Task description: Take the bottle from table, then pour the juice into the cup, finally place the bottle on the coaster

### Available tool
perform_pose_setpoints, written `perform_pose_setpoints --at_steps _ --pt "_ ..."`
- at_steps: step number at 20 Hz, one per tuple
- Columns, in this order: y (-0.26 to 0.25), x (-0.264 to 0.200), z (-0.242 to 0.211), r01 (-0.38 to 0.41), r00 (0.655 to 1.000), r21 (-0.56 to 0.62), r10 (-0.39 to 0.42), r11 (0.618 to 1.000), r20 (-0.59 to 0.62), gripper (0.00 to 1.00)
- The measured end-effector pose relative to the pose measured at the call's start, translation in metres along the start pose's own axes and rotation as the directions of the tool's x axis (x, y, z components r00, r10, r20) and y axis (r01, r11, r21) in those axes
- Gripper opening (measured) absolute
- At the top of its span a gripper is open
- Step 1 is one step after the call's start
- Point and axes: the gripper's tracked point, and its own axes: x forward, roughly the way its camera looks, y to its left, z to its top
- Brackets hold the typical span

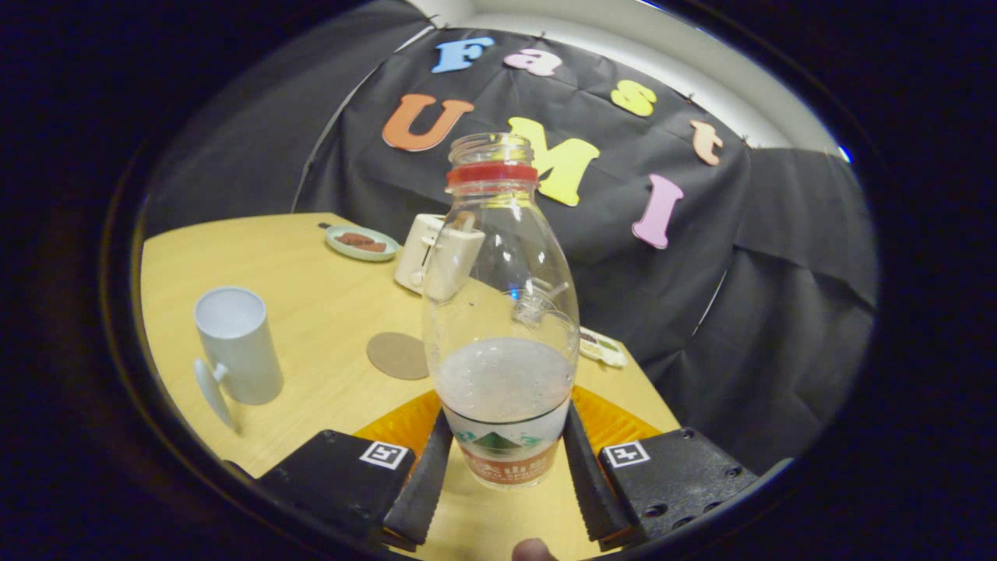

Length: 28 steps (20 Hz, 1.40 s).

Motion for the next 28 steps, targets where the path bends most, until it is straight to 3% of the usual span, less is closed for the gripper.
perform_pose_setpoints --at_steps 4,8,16,20,28 --pt "0.004 0.005 0.019 0.023 1.000 -0.183 -0.020 0.983 0.016 0.77" --pt "0.011 0.006 0.028 0.067 0.997 -0.351 -0.051 0.934 0.054 0.77" --pt "0.035 0.009 0.033 0.143 0.988 -0.609 -0.082 0.780 0.128 0.76" --pt "0.043 0.010 0.031 0.141 0.989 -0.676 -0.071 0.723 0.131 0.77" --pt "0.045 0.002 0.046 0.168 0.985 -0.810 -0.063 0.562 0.160 0.76"
